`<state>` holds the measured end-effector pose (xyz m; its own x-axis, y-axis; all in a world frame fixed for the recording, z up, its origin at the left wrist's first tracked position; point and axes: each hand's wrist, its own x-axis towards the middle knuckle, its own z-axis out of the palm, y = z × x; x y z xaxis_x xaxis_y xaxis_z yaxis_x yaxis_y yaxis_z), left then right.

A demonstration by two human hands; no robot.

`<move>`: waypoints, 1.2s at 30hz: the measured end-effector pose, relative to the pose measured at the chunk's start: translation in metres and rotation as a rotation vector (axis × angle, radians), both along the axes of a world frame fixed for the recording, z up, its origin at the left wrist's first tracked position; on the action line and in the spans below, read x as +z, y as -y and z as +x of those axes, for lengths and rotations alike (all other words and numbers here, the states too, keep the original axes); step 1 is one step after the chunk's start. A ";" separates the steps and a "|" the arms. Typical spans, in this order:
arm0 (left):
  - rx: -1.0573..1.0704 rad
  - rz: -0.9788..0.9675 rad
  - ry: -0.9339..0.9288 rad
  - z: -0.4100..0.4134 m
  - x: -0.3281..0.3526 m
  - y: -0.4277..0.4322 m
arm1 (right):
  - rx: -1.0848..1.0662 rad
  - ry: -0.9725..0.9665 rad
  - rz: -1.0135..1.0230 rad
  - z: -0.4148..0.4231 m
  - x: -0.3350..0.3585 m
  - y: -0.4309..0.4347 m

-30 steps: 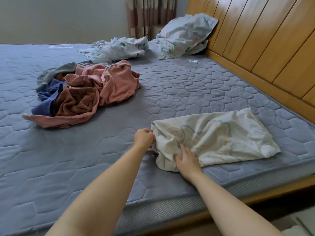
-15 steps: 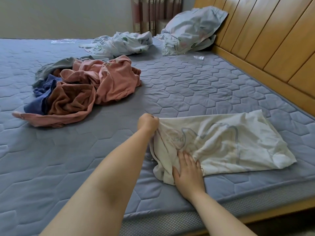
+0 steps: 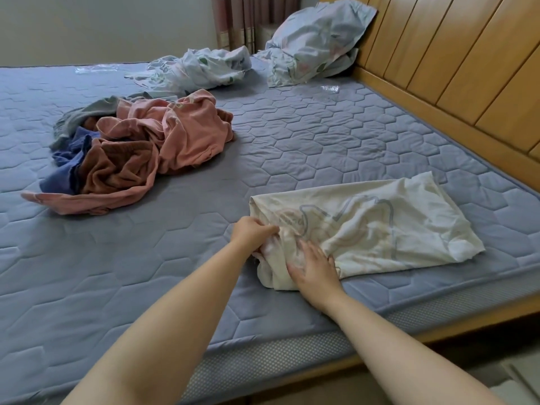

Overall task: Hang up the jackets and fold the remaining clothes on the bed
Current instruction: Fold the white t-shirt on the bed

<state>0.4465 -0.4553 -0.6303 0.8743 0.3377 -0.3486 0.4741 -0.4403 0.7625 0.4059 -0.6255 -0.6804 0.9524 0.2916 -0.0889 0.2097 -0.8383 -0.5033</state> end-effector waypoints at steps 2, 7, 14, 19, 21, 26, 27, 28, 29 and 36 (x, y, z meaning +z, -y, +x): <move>-0.036 0.025 -0.012 -0.010 0.002 0.000 | -0.027 0.218 0.074 -0.012 0.009 0.000; 0.127 -0.388 -0.076 -0.019 -0.005 -0.006 | -0.039 0.443 -0.080 -0.040 0.011 -0.014; 0.361 -1.146 -0.101 -0.031 -0.005 -0.018 | 0.061 0.755 -0.037 -0.028 0.035 -0.023; 0.270 -0.712 -0.097 -0.039 -0.021 -0.014 | 0.155 0.576 -0.247 -0.042 0.011 -0.016; 0.239 -0.559 -0.024 -0.037 -0.023 -0.012 | 0.119 0.622 -0.245 -0.045 0.009 -0.018; 0.166 0.009 0.188 -0.017 -0.014 -0.011 | 0.136 0.699 -0.189 -0.039 0.010 -0.025; 0.121 0.049 0.138 -0.011 -0.009 -0.008 | 0.135 0.673 -0.168 -0.038 0.011 -0.025; 0.079 0.082 0.067 -0.006 -0.004 -0.005 | 0.128 0.637 -0.139 -0.037 0.012 -0.024; 0.052 0.100 0.010 -0.003 -0.003 -0.003 | 0.116 0.595 -0.100 -0.036 0.012 -0.023; 0.212 -0.239 -0.081 0.019 -0.001 -0.003 | 0.119 0.619 0.016 -0.031 0.030 -0.011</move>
